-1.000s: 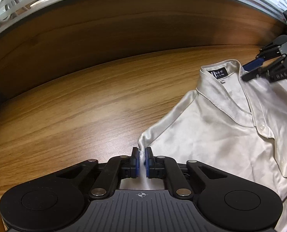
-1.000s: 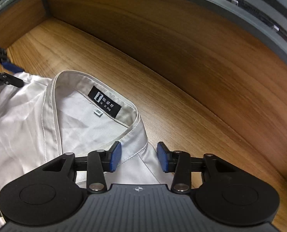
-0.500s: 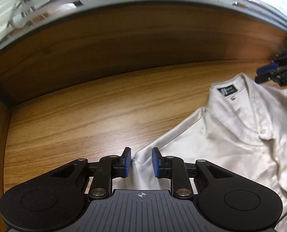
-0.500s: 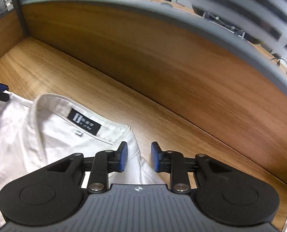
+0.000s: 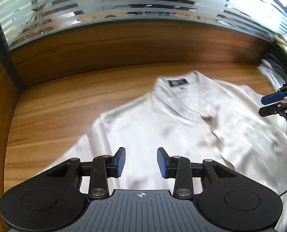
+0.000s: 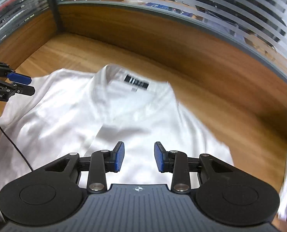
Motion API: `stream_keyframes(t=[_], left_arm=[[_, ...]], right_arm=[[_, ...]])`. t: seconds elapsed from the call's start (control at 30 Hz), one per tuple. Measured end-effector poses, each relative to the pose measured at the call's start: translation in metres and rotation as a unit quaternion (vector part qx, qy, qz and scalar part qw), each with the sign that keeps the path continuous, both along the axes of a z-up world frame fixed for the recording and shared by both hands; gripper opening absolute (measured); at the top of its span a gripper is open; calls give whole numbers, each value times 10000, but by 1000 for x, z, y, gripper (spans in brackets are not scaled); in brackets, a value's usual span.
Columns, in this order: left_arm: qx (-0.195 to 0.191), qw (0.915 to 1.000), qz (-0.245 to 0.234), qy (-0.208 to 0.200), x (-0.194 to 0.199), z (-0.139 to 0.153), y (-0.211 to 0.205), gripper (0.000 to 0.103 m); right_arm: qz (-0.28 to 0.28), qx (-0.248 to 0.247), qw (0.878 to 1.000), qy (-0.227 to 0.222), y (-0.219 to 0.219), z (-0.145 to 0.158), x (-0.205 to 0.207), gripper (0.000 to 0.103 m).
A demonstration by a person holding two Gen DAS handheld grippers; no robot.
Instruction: Fold clothes
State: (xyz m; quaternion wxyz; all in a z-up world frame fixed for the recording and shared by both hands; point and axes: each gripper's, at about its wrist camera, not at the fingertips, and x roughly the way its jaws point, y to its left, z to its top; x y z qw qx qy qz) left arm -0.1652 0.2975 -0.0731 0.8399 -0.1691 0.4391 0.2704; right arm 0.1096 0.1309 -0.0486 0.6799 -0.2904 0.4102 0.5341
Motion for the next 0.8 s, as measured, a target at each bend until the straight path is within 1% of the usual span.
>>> stream_keyframes(t=[0.17, 0.27, 0.4, 0.53, 0.6, 0.73, 0.8], left_arm=[[-103, 9996, -228, -125, -30, 15, -37, 41], [-187, 9988, -407, -186, -44, 17, -59, 44], [-379, 9963, -744, -197, -49, 3, -91, 44], [-427, 9940, -1004, -85, -58, -8, -126, 44], [-437, 9936, -1034, -81, -62, -9, -145, 44], [-455, 9931, -1075, -78, -69, -12, -184, 45], [-521, 9939, -971, -88, -69, -15, -207, 45]], right_arm=[[-587, 11, 9982, 108, -69, 11, -29, 39], [-1029, -18, 9946, 97, -117, 10, -49, 39], [-1586, -127, 9872, 66, -178, 2, -75, 39], [-2109, -223, 9772, 50, -237, -7, -101, 39], [-2219, -220, 9748, 99, -262, -15, -113, 39], [-2177, -236, 9756, 160, -303, -28, -130, 39], [-2135, -233, 9764, 213, -320, -35, -133, 39]])
